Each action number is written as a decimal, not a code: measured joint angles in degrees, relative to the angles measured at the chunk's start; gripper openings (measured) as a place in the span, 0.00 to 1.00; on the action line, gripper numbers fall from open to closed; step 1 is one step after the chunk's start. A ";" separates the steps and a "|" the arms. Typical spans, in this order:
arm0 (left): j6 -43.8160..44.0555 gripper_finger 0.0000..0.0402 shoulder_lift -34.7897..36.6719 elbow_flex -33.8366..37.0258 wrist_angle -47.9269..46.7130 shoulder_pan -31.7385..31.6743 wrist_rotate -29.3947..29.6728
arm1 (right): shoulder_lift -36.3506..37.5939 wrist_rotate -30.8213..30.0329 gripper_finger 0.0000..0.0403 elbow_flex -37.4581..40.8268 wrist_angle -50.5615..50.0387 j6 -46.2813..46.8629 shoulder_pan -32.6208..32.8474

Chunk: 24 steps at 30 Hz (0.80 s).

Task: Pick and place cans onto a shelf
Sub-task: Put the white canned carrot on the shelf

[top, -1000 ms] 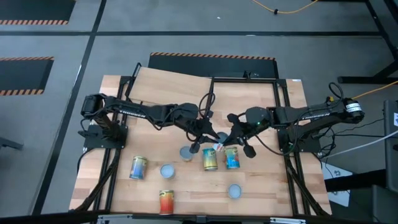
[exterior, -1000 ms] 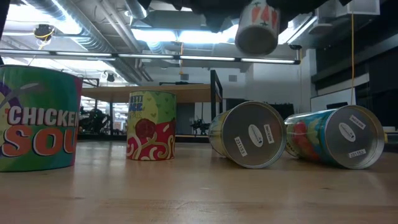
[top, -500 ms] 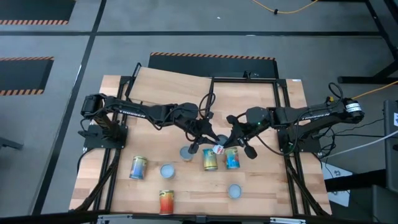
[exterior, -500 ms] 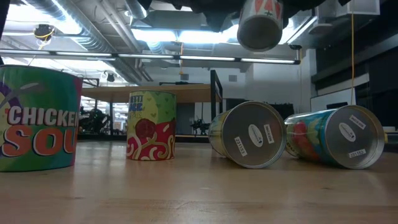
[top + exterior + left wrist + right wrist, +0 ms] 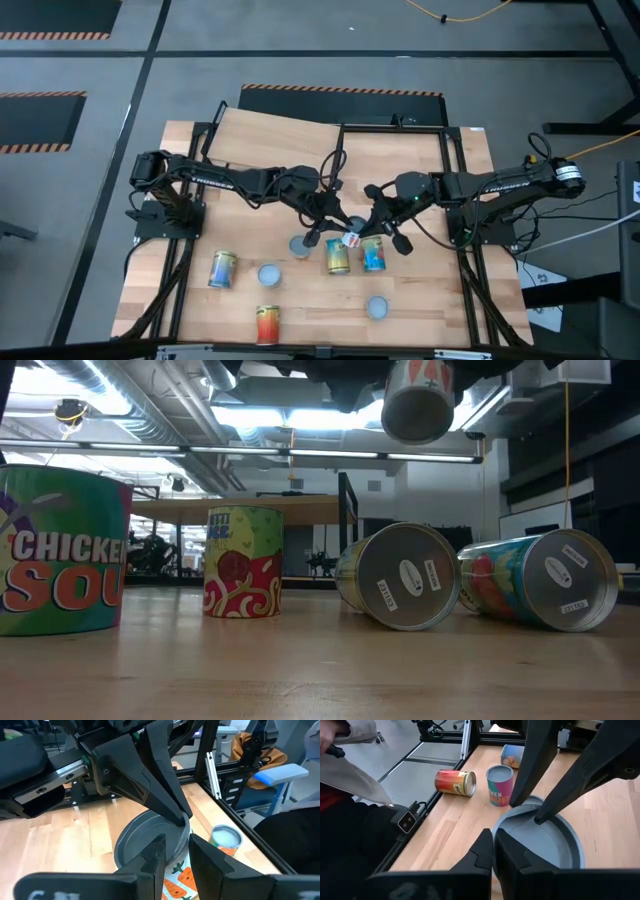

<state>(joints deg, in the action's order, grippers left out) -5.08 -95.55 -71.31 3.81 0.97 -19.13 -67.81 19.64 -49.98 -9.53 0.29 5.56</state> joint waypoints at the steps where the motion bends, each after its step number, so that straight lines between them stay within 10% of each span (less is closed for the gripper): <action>1: -0.01 0.19 0.00 0.00 -0.01 -0.01 -0.41 | 0.00 0.02 0.03 0.00 0.20 0.86 0.00; 24: -0.04 0.19 0.00 0.00 -0.05 -0.11 -7.35 | 0.00 3.38 0.03 0.00 5.21 15.98 -0.02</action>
<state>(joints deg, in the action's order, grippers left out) -5.13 -95.55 -71.31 3.76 0.86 -26.48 -67.81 23.03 -49.98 -4.32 16.27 5.54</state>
